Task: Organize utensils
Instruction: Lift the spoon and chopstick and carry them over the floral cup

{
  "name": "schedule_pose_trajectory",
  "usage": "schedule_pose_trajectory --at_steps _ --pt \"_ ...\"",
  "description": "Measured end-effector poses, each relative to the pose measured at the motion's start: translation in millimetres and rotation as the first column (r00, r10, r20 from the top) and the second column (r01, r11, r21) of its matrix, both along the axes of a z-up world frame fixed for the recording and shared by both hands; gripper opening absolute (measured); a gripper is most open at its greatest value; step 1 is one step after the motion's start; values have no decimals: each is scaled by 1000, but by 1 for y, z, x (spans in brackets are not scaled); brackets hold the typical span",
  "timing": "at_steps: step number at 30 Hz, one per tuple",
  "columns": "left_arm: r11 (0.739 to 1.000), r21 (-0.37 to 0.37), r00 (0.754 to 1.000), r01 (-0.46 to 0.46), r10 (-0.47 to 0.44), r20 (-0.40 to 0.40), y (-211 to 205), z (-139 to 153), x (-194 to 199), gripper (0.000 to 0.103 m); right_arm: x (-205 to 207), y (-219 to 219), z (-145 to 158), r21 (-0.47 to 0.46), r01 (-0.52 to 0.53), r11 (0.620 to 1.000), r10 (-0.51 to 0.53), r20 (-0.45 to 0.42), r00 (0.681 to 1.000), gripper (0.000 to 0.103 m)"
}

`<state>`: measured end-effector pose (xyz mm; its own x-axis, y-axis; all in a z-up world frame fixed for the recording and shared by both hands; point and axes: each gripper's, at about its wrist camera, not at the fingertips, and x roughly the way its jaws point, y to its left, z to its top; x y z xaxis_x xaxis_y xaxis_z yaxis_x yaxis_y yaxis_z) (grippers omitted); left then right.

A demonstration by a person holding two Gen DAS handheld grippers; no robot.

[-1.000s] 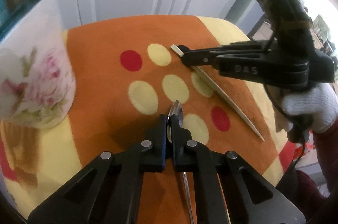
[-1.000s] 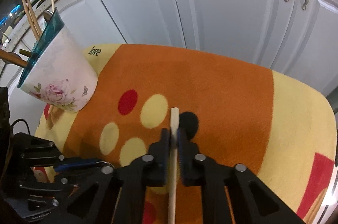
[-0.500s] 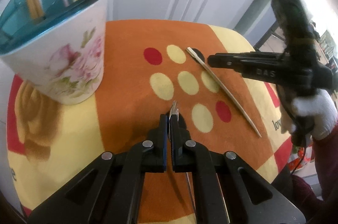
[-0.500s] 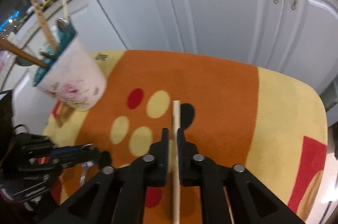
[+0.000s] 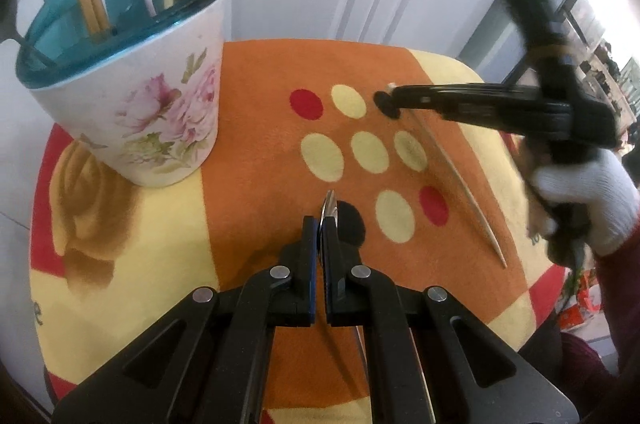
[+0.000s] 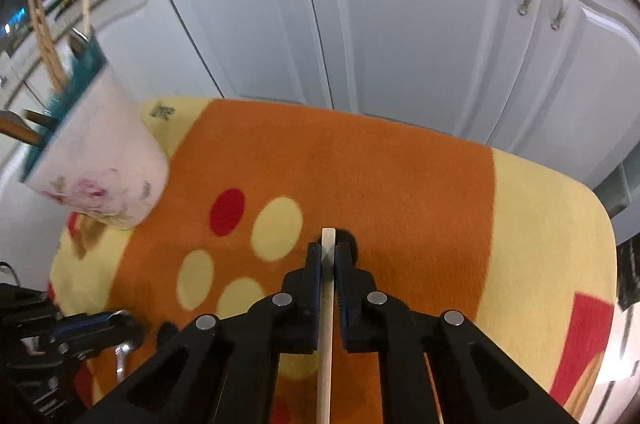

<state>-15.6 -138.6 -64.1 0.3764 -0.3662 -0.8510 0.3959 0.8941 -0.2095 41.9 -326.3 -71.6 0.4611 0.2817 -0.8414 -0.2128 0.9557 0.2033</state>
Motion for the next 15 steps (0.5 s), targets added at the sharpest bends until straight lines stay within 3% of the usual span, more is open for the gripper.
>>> schedule_pose_trajectory --at_steps 8,15 --pt "1000 -27 998 -7 9 66 8 28 -17 1 -47 -19 65 167 -16 986 -5 125 992 6" --pt "999 -51 993 -10 15 114 15 53 -25 1 -75 -5 101 172 -61 983 22 221 975 6"
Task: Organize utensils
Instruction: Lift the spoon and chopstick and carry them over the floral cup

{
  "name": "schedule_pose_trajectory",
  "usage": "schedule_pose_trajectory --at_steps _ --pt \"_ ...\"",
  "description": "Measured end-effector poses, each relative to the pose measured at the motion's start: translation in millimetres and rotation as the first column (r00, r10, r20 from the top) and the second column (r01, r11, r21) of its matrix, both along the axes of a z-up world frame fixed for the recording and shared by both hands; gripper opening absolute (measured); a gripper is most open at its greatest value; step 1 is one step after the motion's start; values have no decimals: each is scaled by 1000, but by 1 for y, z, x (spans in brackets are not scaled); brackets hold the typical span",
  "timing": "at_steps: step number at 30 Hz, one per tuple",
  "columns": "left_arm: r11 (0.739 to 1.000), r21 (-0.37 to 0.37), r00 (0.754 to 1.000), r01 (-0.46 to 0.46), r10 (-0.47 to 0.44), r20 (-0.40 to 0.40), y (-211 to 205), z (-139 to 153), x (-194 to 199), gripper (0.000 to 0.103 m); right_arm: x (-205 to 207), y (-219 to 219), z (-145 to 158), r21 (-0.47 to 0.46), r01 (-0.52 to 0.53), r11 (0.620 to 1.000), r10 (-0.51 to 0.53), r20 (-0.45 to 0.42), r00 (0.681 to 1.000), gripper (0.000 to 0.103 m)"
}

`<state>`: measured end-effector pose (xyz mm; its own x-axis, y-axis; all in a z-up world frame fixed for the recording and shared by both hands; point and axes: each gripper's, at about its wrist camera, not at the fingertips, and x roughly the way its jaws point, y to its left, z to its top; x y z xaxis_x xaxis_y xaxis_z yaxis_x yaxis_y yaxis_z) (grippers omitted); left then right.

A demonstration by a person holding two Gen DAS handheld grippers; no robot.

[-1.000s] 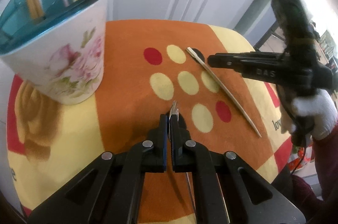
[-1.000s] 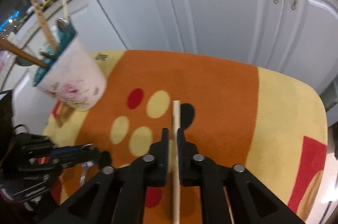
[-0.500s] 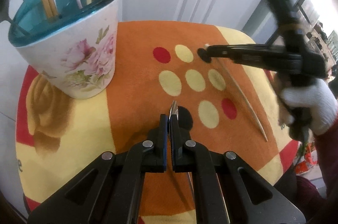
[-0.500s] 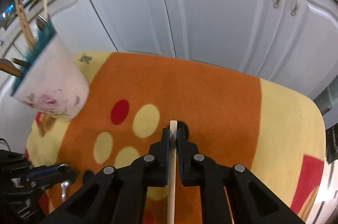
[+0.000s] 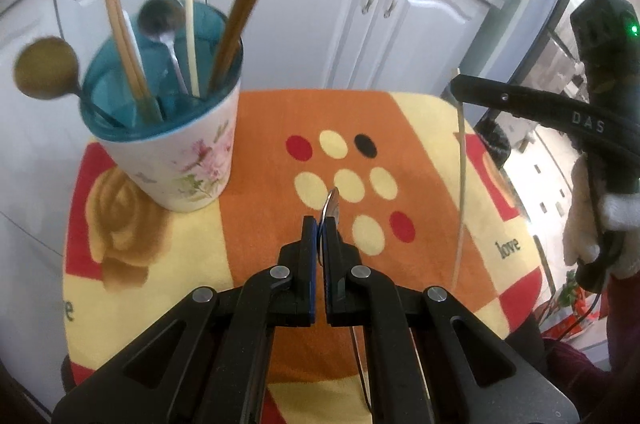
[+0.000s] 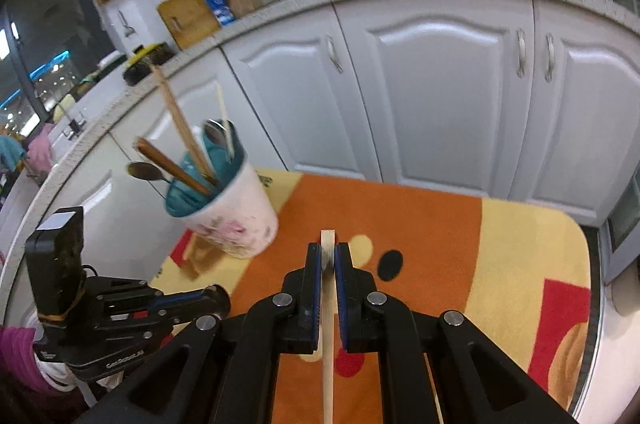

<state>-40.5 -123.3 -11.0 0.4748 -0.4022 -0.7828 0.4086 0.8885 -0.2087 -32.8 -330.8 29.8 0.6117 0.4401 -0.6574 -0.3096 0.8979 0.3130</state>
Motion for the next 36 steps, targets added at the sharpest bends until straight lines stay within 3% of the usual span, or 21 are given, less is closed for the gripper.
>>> schedule_pose_trajectory --at_steps 13,21,26,36 --pt "997 -43 995 -67 70 72 33 39 -14 1 -17 33 55 -21 -67 998 69 136 988 6" --pt "987 -106 987 -118 128 95 71 70 -15 1 -22 51 83 -12 -117 993 117 192 974 6" --pt "976 -145 974 -162 182 137 99 102 -10 1 -20 68 102 17 -168 986 160 223 962 6" --pt "953 -172 918 -250 290 271 133 164 24 1 1 85 158 98 -262 960 223 300 927 6"
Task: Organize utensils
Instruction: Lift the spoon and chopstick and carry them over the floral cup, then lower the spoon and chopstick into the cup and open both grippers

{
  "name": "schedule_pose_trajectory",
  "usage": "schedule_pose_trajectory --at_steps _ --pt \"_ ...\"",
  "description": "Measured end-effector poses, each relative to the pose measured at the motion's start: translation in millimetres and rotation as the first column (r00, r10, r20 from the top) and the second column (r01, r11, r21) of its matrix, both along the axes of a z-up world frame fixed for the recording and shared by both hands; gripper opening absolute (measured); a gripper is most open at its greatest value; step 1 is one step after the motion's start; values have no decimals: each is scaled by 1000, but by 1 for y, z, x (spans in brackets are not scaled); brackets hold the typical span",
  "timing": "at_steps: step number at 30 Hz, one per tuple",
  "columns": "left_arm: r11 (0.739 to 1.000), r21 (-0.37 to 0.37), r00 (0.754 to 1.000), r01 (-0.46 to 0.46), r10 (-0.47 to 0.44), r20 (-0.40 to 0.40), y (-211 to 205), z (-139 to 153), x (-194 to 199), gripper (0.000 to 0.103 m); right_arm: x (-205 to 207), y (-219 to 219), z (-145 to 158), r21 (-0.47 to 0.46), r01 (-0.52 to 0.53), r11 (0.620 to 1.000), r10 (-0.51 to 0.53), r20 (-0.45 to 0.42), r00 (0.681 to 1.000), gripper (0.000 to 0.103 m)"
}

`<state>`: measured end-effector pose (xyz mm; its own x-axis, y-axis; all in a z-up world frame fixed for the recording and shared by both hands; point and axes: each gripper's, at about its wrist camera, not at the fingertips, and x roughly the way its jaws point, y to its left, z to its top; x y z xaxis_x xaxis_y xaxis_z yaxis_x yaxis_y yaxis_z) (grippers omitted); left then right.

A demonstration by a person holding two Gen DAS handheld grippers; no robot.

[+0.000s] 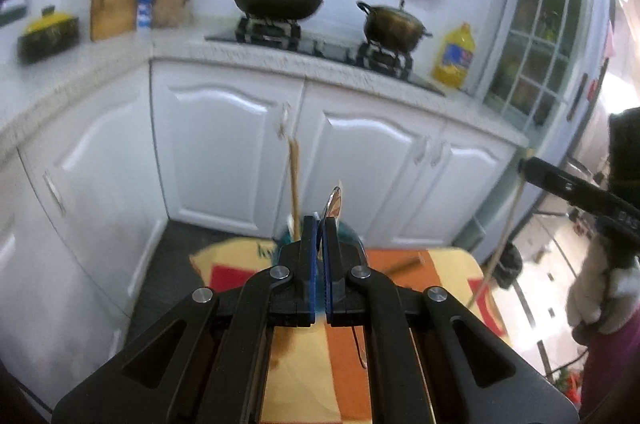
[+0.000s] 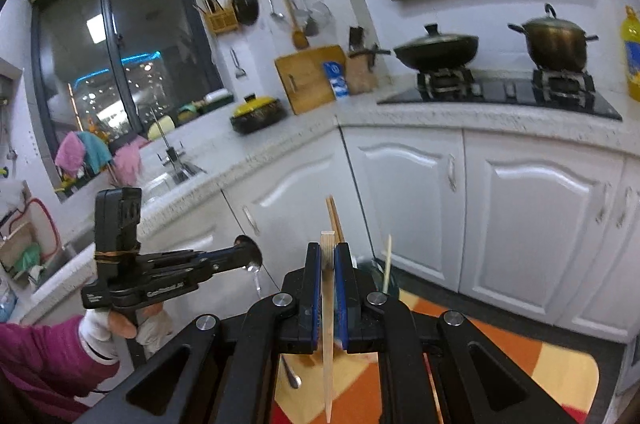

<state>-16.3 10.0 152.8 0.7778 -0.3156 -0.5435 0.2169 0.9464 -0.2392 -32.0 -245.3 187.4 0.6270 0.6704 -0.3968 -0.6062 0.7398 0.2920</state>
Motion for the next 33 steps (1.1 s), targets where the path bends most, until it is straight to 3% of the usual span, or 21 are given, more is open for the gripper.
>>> schedule_pose_trajectory --at_steps 6,12,24,33 --pt "997 28 996 -71 70 53 5 17 32 1 24 9 30 7 31 999 -31 74 997 6" --pt "989 80 989 -127 120 87 -1 14 60 1 63 22 27 -14 84 996 -82 102 991 6" --pt "976 156 987 -155 146 63 -22 -23 97 1 127 42 -33 -46 87 995 -85 39 996 6" --pt "972 203 993 -115 114 15 -37 -56 101 1 128 52 -80 -100 46 994 -50 -41 998 6"
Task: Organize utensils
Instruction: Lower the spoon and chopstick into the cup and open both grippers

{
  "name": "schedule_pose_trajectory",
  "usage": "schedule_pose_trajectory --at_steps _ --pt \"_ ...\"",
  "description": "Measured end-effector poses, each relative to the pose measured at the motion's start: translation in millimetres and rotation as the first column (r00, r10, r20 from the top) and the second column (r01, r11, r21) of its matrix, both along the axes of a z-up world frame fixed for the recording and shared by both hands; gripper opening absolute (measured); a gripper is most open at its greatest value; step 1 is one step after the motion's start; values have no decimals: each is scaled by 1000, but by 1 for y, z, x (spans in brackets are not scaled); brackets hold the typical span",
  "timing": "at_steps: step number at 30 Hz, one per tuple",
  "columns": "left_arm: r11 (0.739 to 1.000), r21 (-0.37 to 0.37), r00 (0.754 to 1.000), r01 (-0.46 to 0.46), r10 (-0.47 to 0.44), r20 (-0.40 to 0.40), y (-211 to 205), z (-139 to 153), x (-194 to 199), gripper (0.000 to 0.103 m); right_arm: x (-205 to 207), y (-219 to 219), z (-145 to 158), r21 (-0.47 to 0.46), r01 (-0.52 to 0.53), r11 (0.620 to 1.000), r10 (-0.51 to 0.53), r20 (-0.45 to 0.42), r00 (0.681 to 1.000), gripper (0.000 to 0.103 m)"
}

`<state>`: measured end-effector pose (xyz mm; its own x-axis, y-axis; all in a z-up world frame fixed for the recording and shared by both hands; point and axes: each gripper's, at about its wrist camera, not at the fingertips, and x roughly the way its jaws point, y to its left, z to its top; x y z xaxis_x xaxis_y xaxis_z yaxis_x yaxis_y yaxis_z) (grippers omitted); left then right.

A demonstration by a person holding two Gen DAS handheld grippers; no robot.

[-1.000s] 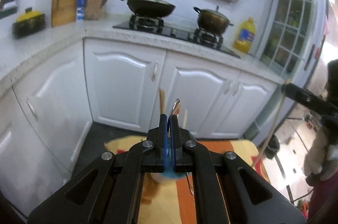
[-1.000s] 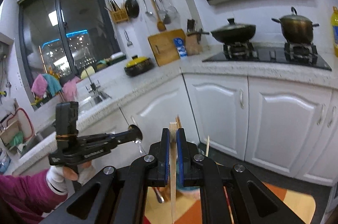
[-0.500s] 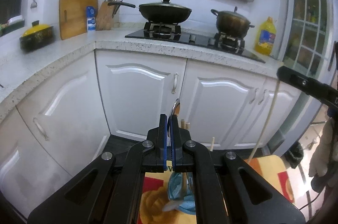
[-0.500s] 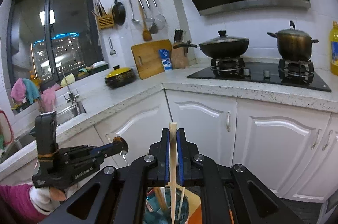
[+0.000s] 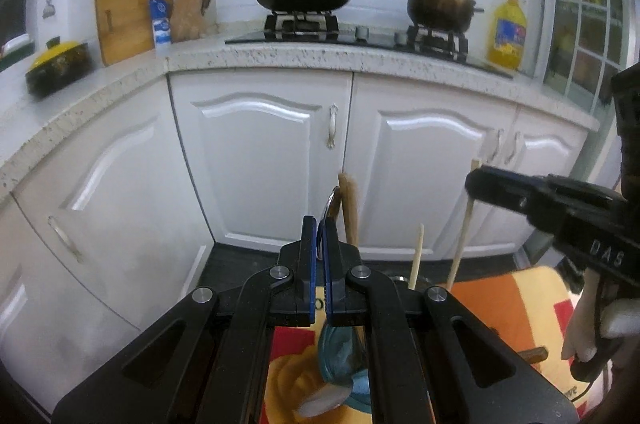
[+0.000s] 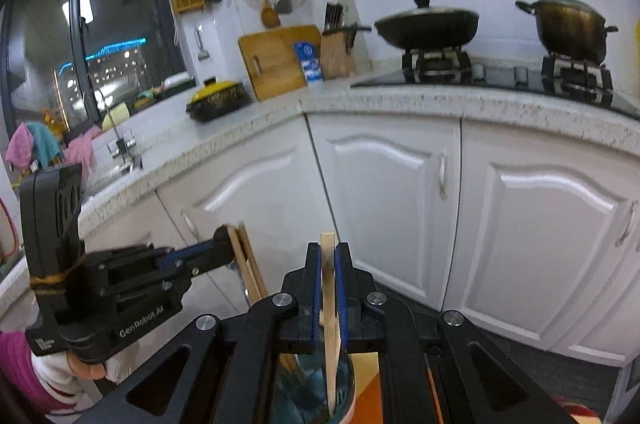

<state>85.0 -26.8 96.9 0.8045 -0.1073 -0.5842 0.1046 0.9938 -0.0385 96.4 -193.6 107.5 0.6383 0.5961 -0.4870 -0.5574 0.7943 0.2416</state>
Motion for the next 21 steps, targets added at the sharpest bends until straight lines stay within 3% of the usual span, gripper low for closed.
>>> schedule_pose_trajectory --at_steps 8,15,18,19,21 --pt "1000 8 997 24 -24 -67 -10 -23 3 1 -2 0 -37 -17 -24 1000 22 -106 994 7" --pt "999 -16 996 37 -38 -85 -11 -20 0 2 -4 -10 -40 31 -18 999 23 -161 987 7" --pt "999 -25 995 44 -46 -90 -13 -18 -4 2 -7 -12 -39 27 -9 1000 13 -164 986 20" --pt "999 -27 995 46 -48 -92 -13 -17 -4 3 -9 -13 -39 32 -6 999 11 -164 986 30" --pt "998 -36 994 49 -52 -92 -13 -16 -7 6 -11 -13 -38 35 -7 999 12 -164 986 31"
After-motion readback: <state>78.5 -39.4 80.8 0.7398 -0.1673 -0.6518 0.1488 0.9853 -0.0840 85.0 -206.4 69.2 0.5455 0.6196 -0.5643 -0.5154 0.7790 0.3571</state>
